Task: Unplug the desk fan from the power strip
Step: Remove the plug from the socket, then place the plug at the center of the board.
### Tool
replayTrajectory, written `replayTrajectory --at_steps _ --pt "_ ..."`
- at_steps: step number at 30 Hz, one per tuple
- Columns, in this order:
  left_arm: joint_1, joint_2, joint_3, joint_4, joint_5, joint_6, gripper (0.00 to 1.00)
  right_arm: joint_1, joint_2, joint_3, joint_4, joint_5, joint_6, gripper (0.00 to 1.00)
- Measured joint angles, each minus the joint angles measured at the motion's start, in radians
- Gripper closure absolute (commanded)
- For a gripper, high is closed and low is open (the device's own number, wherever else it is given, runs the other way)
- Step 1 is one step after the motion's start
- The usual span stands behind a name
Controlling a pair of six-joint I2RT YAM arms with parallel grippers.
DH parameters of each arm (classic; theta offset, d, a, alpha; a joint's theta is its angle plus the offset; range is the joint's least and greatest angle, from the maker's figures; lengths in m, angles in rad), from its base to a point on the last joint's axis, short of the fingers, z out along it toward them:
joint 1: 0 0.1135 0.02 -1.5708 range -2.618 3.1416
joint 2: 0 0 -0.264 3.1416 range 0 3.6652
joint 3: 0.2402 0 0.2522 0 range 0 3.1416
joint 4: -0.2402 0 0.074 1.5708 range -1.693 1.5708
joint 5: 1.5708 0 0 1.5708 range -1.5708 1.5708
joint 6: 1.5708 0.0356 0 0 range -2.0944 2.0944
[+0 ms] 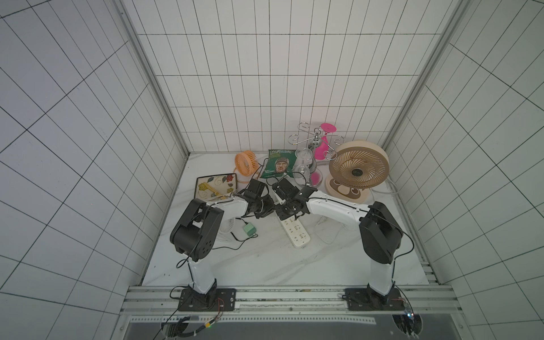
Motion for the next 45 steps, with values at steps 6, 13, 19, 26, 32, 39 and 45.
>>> replayTrajectory --at_steps 6,13,19,26,32,39,45 --pt "-0.016 0.011 0.007 0.012 -0.023 0.000 0.76 0.000 -0.033 -0.063 0.062 0.032 0.011 1.00" --pt "-0.020 0.018 0.008 0.022 -0.028 -0.001 0.76 0.002 -0.052 -0.094 0.097 0.045 0.018 1.00" --pt "-0.023 0.024 0.010 0.026 -0.028 -0.006 0.75 0.002 -0.079 -0.131 0.128 0.053 0.019 1.00" --pt "-0.027 0.026 0.011 0.024 -0.035 -0.014 0.75 0.002 -0.169 -0.185 0.205 0.051 0.025 1.00" --pt "-0.028 0.026 0.012 0.023 -0.039 -0.021 0.75 0.005 -0.289 -0.195 0.318 0.054 0.033 1.00" --pt "-0.028 -0.004 0.005 0.019 -0.067 -0.016 0.67 -0.015 -0.259 -0.195 0.288 0.079 0.089 1.00" --pt "-0.024 -0.080 0.023 -0.166 -0.143 0.013 0.60 -0.059 -0.245 -0.185 0.259 0.076 0.116 1.00"
